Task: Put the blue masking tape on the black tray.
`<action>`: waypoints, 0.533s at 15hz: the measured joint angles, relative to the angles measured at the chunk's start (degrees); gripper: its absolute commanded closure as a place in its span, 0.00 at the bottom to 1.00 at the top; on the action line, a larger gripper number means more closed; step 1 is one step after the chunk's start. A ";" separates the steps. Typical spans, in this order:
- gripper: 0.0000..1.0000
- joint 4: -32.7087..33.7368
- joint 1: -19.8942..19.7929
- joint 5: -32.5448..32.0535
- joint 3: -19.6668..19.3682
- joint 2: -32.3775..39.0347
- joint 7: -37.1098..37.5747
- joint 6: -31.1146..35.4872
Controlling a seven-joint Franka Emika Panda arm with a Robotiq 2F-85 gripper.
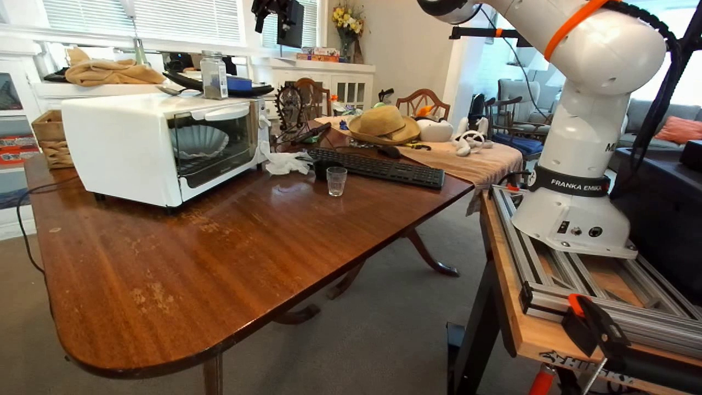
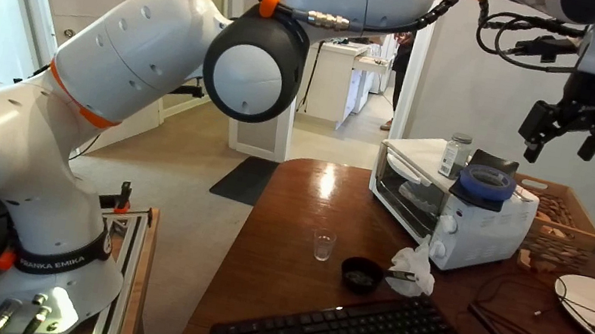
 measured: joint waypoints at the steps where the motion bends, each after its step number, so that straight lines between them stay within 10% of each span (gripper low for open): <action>1: 0.00 0.00 0.94 -0.17 -0.02 0.04 0.15 -0.64; 8: 0.00 0.01 5.17 -2.16 -0.63 0.18 0.40 -4.01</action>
